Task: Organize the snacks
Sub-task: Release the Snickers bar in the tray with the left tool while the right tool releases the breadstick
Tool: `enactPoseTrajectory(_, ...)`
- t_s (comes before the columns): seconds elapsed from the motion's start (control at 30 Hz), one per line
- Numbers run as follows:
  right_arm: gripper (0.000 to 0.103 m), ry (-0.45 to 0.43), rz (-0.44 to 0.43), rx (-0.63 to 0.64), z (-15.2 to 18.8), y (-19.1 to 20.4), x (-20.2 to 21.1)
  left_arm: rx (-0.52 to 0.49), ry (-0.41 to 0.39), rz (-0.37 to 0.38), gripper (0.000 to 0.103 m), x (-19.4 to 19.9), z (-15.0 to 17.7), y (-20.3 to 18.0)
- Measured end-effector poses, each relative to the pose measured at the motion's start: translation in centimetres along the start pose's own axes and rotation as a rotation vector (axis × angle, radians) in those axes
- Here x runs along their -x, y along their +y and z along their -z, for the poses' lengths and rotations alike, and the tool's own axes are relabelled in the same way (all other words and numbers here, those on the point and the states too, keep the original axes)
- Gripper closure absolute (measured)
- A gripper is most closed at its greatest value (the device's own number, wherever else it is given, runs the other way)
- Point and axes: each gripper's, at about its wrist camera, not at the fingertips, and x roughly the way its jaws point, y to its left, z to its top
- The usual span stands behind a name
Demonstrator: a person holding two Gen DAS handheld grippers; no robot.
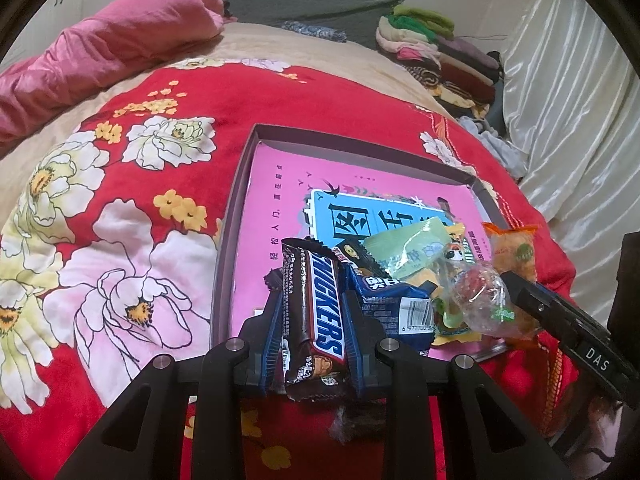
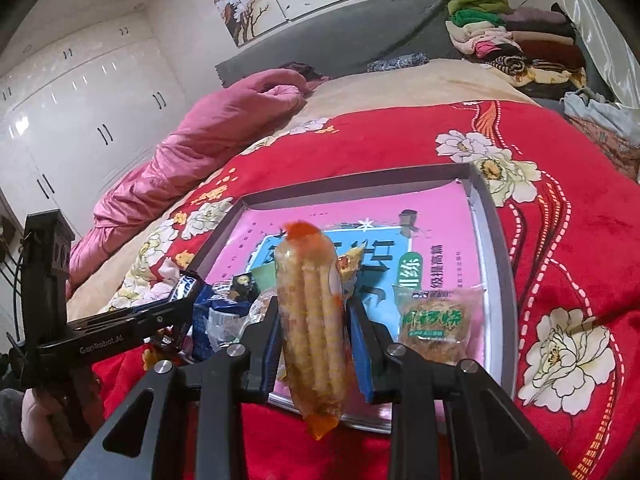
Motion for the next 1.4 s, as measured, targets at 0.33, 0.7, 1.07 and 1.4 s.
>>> enactPoseTrajectory(0.33,0.071,0.0,0.049,-0.05,-0.1,-1.5,0.2,0.005,0.003,0.003,0.073,-0.3,0.1,0.2)
enactPoseTrajectory(0.7,0.071,-0.002,0.059,-0.069,-0.1,-2.1,0.3,-0.009,0.004,-0.001,0.073,-0.4,0.1,0.0)
enactPoseTrajectory(1.07,0.071,-0.022,0.072,-0.086,-0.3,-2.6,1.0,-0.013,0.007,0.002,0.073,-0.5,0.0,-0.1)
enactPoseTrajectory(1.4,0.071,-0.042,0.087,-0.104,-0.6,-3.1,1.7,-0.02,0.007,-0.003,0.071,-0.3,0.0,-0.1)
